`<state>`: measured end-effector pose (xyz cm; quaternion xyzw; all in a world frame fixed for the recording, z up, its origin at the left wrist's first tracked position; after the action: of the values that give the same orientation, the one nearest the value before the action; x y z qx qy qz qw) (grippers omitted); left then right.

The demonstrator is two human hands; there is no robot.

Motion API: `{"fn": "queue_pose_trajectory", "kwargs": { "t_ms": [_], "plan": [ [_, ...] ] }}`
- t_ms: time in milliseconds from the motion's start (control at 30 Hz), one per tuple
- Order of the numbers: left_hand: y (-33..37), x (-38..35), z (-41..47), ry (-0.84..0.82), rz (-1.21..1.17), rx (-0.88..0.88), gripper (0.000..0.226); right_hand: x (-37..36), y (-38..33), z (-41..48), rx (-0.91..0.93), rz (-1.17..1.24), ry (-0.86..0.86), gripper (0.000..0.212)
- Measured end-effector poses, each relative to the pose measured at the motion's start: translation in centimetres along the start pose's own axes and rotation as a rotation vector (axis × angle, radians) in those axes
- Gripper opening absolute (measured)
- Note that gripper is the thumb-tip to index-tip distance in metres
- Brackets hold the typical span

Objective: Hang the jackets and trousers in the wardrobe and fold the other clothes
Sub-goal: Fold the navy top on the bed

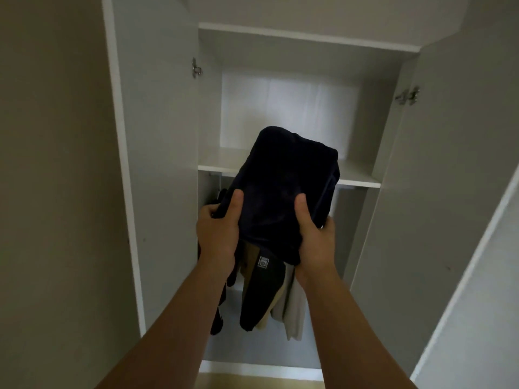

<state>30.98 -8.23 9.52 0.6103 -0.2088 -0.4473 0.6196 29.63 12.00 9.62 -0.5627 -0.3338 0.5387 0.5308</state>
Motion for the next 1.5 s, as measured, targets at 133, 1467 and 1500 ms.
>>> {"fn": "queue_pose_trajectory", "kwargs": {
  "t_ms": [133, 1467, 1500],
  "plan": [
    [-1.3, -3.0, 7.6, 0.077, -0.023, -0.002, 0.043, -4.0, 0.3, 7.4, 0.003, -0.055, -0.055, 0.116],
    [-7.4, -23.4, 67.8, -0.216, 1.517, -0.321, 0.065, -37.5, 11.1, 65.4, 0.237, -0.967, -0.538, 0.047],
    [-7.9, -23.6, 69.0, -0.229, 1.548, -0.31, 0.066, -38.2, 11.6, 66.0, 0.236, -0.965, -0.531, 0.046]
  ]
}}
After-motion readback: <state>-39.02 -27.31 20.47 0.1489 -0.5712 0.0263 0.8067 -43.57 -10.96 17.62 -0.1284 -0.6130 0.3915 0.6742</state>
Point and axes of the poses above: each hand's wrist, its own z-axis towards the middle knuckle, its own x-axis out of the back of the hand, y = z × x, the point moved 7 cm from there along z, towards the middle knuckle
